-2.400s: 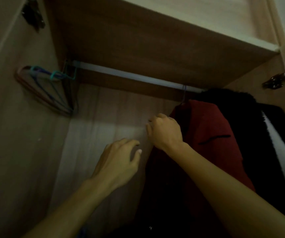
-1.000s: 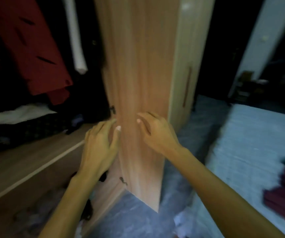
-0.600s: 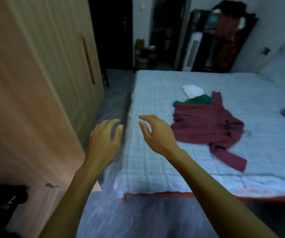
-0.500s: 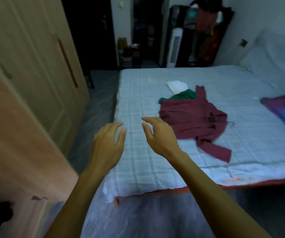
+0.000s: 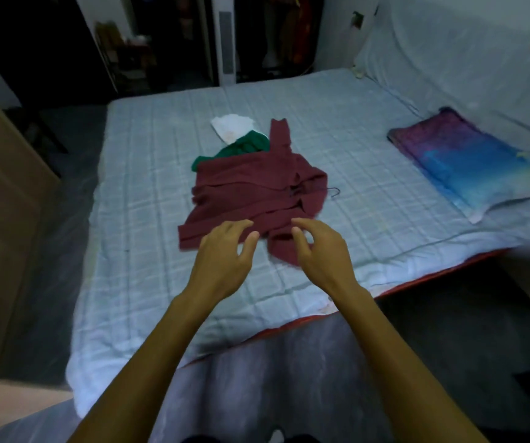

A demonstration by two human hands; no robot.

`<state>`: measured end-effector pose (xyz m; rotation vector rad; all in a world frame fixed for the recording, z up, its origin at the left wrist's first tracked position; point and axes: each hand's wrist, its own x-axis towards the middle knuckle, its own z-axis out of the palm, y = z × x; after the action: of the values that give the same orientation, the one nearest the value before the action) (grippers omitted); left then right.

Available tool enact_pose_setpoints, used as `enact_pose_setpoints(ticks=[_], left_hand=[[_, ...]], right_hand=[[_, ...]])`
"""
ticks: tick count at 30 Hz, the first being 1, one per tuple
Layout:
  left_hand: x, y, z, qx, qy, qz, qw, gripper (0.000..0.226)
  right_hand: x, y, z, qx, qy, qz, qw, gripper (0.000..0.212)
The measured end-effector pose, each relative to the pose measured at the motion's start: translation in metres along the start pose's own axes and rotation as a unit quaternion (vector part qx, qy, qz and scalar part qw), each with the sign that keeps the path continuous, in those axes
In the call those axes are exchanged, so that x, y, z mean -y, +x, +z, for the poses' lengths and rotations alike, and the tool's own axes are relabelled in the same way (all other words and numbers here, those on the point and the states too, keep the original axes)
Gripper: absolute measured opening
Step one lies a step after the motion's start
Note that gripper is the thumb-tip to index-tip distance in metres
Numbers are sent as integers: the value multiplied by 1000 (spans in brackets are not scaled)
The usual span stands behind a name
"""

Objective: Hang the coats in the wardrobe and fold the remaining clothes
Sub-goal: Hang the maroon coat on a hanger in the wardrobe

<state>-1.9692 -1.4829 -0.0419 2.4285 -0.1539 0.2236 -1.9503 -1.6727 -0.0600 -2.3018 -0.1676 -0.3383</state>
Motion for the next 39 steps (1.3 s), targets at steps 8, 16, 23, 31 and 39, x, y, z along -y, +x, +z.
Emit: enact_pose_setpoints(ticks=[8, 16, 23, 31, 39], left_hand=[[31, 66, 41, 41, 11, -43, 998, 50], [65, 170, 76, 68, -53, -53, 995, 45], [79, 242, 93, 90, -95, -48, 990, 44], [82, 311, 120, 92, -19, -3, 996, 51], [55, 401, 185, 152, 26, 35, 987, 53]], right_hand=[[-64, 47, 22, 39, -3, 60, 997, 28], [-85, 129, 47, 76, -49, 103, 991, 25], [-101, 196, 62, 85, -75, 144, 983, 26], [-133, 251, 101, 125, -77, 165, 975, 36], [-217, 312, 121, 179, -58, 210, 959, 36]])
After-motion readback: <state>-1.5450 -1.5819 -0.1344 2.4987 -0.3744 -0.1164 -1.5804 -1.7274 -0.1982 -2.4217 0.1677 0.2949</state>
